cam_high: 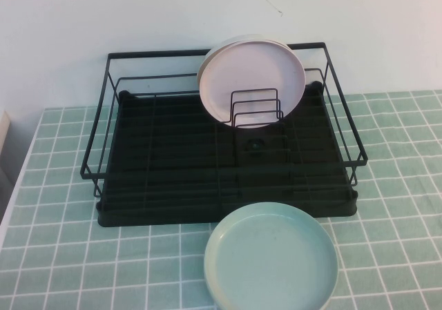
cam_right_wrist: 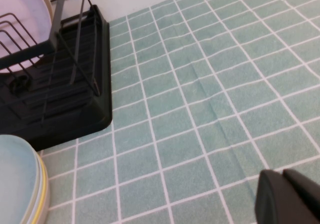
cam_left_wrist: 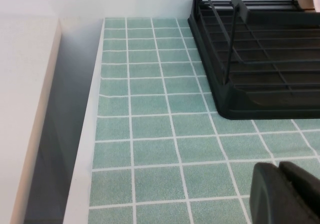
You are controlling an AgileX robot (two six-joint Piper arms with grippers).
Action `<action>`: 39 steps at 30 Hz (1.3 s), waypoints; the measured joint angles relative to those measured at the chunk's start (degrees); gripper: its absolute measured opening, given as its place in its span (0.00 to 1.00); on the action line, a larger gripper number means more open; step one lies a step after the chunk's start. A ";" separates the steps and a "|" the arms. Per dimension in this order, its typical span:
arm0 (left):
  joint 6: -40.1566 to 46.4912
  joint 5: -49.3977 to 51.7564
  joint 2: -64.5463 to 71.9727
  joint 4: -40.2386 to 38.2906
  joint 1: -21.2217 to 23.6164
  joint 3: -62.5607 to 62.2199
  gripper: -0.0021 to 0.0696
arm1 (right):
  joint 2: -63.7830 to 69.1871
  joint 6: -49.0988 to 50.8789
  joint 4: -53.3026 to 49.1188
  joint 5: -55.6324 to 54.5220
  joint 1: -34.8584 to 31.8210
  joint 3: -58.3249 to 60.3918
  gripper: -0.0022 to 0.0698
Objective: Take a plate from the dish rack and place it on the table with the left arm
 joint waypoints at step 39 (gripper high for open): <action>-8.86 -54.29 -0.09 -4.75 0.00 -9.55 0.03 | 0.00 0.00 0.00 0.00 0.00 0.00 0.03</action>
